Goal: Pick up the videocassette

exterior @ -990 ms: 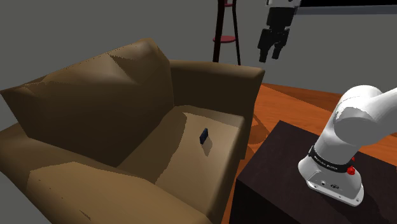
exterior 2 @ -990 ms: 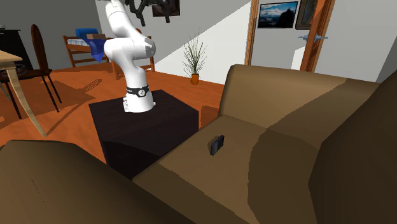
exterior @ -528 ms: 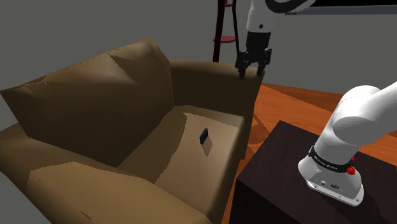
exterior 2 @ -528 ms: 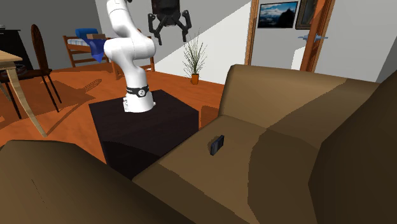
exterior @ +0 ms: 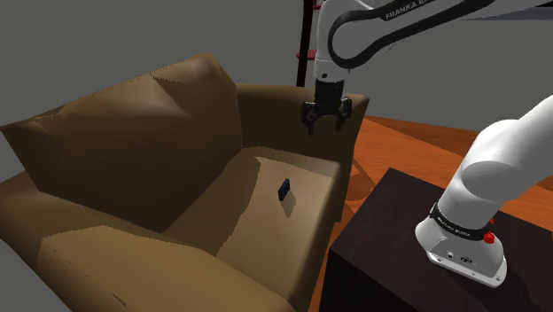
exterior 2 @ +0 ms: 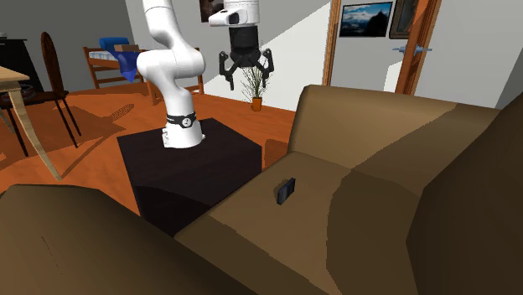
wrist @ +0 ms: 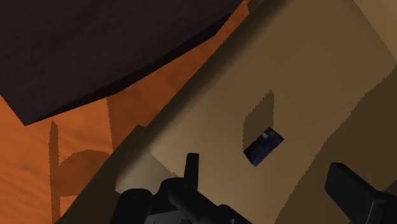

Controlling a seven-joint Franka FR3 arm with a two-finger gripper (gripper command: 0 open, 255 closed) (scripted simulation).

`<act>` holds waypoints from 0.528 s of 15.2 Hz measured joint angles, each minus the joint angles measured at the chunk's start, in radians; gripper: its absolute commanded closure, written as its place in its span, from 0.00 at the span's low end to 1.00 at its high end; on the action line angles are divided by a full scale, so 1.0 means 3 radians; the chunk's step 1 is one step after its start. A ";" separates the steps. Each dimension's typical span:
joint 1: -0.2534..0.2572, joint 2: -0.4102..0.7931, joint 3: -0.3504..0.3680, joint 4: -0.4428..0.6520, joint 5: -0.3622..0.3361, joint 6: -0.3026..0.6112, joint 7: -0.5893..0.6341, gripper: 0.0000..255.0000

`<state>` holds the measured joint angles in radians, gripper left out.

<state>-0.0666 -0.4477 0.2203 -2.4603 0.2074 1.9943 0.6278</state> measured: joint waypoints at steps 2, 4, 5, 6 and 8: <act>-0.0054 0.0277 0.0090 0.0045 -0.0021 0.0216 0.0232 0.00; -0.0097 0.0506 0.0168 0.0084 -0.0051 0.0390 0.0478 0.00; -0.0111 0.0656 0.0220 0.0120 -0.0075 0.0497 0.0620 0.00; -0.0131 0.0782 0.0254 0.0163 -0.0106 0.0570 0.0756 0.00; -0.0165 0.1049 0.0306 0.0212 -0.0179 0.0761 0.1017 0.00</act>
<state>-0.1162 -0.1332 0.3122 -2.3968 0.1537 2.2226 0.9328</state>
